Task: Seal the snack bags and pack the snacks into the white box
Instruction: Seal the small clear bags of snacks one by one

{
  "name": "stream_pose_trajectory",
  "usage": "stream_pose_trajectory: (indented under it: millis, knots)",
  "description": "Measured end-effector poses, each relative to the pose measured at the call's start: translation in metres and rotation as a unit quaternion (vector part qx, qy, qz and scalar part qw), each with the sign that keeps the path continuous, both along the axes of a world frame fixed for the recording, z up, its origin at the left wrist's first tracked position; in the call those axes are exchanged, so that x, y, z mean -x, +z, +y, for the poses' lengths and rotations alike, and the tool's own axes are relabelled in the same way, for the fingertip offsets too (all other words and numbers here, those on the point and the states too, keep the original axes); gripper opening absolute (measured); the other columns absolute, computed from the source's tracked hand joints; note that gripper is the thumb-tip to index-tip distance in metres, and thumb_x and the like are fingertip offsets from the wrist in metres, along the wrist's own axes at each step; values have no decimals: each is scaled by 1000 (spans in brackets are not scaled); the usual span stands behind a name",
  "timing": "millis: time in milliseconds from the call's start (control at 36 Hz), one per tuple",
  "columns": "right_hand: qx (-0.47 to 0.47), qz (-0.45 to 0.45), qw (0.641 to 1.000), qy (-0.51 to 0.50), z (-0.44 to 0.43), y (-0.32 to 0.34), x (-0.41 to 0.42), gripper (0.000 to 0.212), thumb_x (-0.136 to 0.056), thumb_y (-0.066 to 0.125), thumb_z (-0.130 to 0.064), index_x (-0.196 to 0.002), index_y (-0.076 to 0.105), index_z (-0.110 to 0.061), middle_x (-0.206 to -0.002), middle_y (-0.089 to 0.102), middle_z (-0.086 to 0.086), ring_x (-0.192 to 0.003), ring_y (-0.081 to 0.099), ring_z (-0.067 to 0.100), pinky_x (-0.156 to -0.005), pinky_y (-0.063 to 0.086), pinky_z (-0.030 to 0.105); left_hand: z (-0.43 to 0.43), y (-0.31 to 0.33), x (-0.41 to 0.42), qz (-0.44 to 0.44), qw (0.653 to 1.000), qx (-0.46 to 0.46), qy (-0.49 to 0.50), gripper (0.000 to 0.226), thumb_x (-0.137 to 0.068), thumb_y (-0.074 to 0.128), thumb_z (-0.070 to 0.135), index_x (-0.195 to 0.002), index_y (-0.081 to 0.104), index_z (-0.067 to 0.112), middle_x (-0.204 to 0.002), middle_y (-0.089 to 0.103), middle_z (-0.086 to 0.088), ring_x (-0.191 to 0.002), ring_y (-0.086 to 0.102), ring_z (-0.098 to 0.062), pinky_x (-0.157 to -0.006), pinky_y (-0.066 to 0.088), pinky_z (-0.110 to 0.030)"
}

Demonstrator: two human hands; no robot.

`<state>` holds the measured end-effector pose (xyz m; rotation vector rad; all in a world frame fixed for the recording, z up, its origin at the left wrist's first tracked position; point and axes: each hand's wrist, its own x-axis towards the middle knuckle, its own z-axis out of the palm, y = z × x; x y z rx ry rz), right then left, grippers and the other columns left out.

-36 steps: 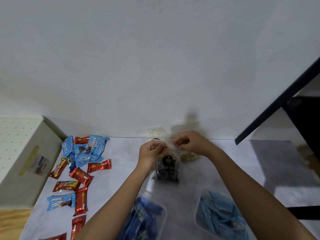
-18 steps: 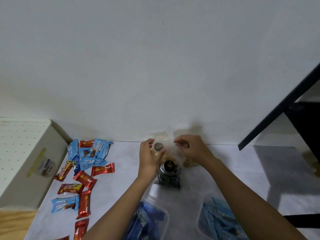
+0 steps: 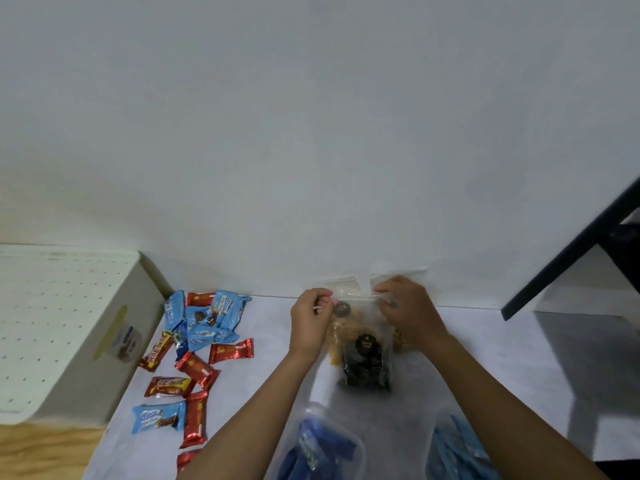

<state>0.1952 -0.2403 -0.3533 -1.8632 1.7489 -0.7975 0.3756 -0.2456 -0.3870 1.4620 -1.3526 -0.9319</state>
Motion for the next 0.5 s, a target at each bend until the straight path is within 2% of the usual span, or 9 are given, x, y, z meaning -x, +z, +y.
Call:
stream_pose_trajectory:
  millis: [139,222,361,500]
  knots:
    - [-19,52,998,-38,18,26,-23,33,-82,64,-15,-114,62,-17,-120,60,-1,-113,54,17,-97,44,32,8,26,-34,-25,998,29,-41,12,-90,58,21,-100,64,19,-98,63,5,-91,58,-4,-77,46,-10]
    - [-26,64,995,-69,34,40,-57,37,-83,63,-18,-120,59,-19,-127,57,-2,-118,52,18,-98,42,31,16,44,-73,-121,985,67,-104,21,-93,51,29,-108,61,18,-108,60,5,-103,52,-7,-88,42,-19]
    - [-32,81,992,-92,70,46,-143,41,-86,60,-24,-126,54,-18,-132,54,2,-120,51,22,-98,39,31,37,63,-168,-234,952,133,-143,34,-94,47,35,-119,54,13,-124,52,-2,-122,41,-15,-99,29,-21]
    - [-18,49,993,-102,109,46,-250,42,-85,63,-32,-124,57,-18,-130,56,3,-120,51,21,-101,39,32,69,79,-286,-283,937,153,-139,40,-94,46,34,-126,48,10,-134,44,-7,-130,34,-20,-105,25,-23]
